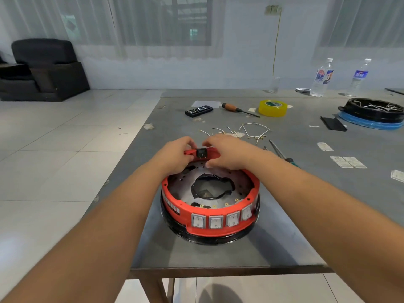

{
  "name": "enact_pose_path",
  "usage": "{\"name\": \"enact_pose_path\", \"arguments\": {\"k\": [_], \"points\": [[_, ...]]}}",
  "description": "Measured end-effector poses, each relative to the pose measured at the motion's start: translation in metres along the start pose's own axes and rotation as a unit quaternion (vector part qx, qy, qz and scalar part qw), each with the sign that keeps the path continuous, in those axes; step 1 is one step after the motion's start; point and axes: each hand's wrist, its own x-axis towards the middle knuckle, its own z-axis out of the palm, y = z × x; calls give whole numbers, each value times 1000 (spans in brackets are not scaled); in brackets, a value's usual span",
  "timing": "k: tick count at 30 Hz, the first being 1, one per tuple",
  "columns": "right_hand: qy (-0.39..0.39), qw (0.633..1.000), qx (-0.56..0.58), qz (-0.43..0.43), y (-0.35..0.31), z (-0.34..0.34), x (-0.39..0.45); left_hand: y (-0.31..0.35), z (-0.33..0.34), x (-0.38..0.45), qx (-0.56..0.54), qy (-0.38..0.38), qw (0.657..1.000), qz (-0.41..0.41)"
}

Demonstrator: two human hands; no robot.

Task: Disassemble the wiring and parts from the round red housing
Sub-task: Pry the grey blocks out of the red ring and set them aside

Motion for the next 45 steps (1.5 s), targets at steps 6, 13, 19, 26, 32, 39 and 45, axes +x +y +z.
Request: {"name": "enact_pose_path", "arguments": {"k": [6, 13, 19, 26, 32, 39, 45], "points": [[26, 997, -60, -49, -3, 11, 20, 0, 4, 4, -15, 39, 999, -1], [118, 976, -169, -75, -2, 24, 22, -2, 6, 4, 2, 33, 999, 4], [136, 963, -218, -87, -5, 28, 25, -3, 7, 2, 20, 25, 999, 10], [136, 956, -245, -83, -4, 31, 26, -3, 6, 3, 26, 17, 1000, -2], [145, 957, -237, -83, -3, 31, 25, -5, 7, 7, 41, 14, 999, 1], [154, 945, -265, -111, 0, 35, 24, -7, 9, 9, 48, 16, 999, 0], [163, 933, -291, -133, 1, 38, 22, -7, 10, 9, 58, 24, 998, 4]]}}
